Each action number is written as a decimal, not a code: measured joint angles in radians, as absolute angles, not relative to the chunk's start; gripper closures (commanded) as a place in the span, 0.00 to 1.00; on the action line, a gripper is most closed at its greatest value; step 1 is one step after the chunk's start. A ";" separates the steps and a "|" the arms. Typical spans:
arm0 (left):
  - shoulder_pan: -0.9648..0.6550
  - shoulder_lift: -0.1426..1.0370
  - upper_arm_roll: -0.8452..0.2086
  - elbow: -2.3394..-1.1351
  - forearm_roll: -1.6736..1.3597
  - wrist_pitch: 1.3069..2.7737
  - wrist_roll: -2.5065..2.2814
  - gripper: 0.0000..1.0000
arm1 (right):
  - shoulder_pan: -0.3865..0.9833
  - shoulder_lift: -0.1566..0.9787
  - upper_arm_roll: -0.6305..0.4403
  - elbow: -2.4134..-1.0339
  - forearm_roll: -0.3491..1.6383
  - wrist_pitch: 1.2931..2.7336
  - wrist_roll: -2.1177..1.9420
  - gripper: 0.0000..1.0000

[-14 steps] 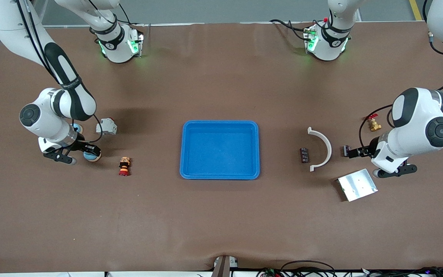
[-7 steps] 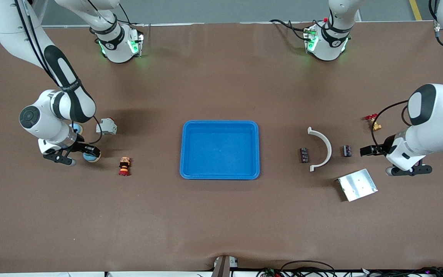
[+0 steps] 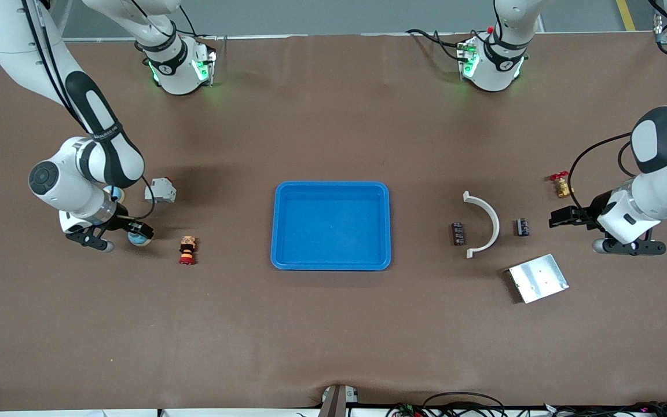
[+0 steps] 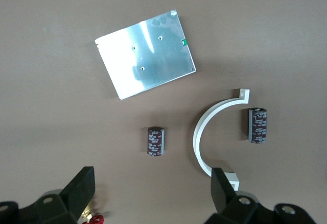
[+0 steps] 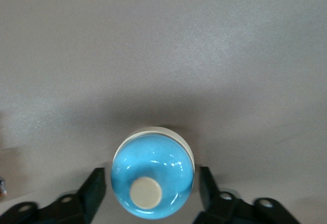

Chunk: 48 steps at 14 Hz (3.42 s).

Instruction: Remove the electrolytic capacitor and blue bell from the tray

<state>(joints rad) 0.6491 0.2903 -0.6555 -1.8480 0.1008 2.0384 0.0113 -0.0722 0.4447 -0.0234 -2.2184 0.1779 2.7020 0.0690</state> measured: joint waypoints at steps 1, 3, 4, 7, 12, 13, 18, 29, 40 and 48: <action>0.649 0.266 -0.655 -1.857 0.089 2.038 0.021 0.00 | -0.072 0.450 -0.023 -2.215 0.178 2.702 0.069 0.00; 0.649 0.209 -0.656 -1.876 0.084 2.038 0.024 0.00 | -0.072 0.455 -0.023 -2.208 0.178 2.702 0.064 0.00; 0.649 0.172 -0.656 -1.889 0.083 2.038 0.024 0.00 | -0.072 0.455 -0.022 -2.204 0.178 2.702 0.054 0.00; 0.652 0.016 -0.656 -1.958 0.037 2.038 0.024 0.00 | -0.072 0.455 -0.022 -2.186 0.178 2.688 0.016 0.00; 0.660 -0.180 -0.652 -2.038 0.011 2.033 0.024 0.00 | -0.079 0.445 -0.022 -2.096 0.179 2.529 -0.002 0.00; 0.661 -0.187 -0.650 -2.033 0.009 2.026 0.024 0.00 | -0.081 0.442 -0.022 -2.074 0.179 2.494 -0.004 0.00; 0.665 -0.096 -0.648 -1.840 0.003 1.908 0.023 0.00 | -0.083 0.412 -0.023 -1.961 0.178 2.312 -0.010 0.00; 0.665 0.075 -0.654 -1.657 0.003 1.841 -0.007 0.00 | -0.081 0.365 -0.016 -1.591 -0.046 1.972 -0.028 0.00; 0.664 0.078 -0.654 -1.657 0.003 1.836 -0.008 0.00 | -0.066 0.337 -0.011 -1.423 -0.045 1.824 -0.025 0.00; 0.522 0.085 -0.554 -1.657 0.003 1.835 -0.040 0.00 | -0.089 0.232 -0.020 -1.430 0.000 1.725 -0.025 0.00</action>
